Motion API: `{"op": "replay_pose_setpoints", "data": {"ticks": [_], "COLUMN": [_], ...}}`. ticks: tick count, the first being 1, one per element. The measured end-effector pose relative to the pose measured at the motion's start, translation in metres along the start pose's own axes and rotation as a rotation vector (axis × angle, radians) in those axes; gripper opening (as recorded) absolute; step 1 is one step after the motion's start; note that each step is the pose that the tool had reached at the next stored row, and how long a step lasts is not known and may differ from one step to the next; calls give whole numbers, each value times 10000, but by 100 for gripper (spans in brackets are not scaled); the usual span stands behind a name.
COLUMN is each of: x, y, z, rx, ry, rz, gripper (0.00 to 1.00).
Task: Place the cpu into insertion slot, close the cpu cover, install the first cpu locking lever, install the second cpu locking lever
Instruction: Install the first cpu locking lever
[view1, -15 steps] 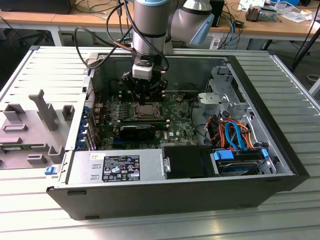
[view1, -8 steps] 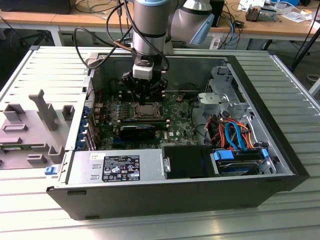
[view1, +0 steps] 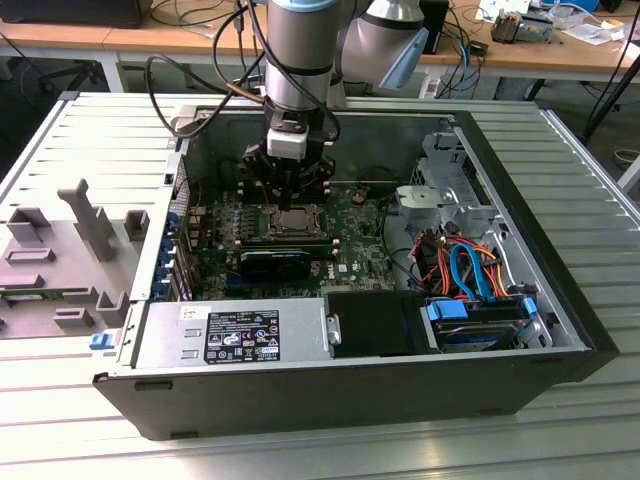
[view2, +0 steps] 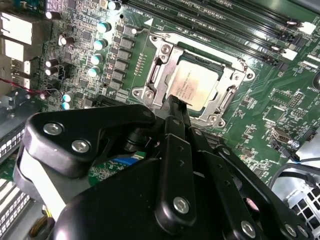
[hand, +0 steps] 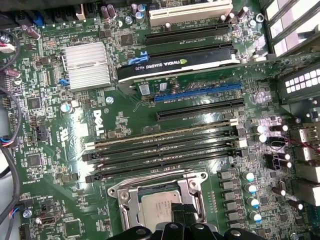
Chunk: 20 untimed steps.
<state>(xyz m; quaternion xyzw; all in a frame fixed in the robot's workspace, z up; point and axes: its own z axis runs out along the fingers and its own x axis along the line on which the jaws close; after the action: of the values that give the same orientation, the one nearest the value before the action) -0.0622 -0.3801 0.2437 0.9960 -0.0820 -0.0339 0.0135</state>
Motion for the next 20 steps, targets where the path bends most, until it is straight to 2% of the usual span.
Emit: {"op": "replay_pose_setpoints", "data": {"ticks": [20], "x": [0], "y": [0], "z": [0], "rx": [-34], "ry": [17], "rz": [-523], "gripper": [11]}}
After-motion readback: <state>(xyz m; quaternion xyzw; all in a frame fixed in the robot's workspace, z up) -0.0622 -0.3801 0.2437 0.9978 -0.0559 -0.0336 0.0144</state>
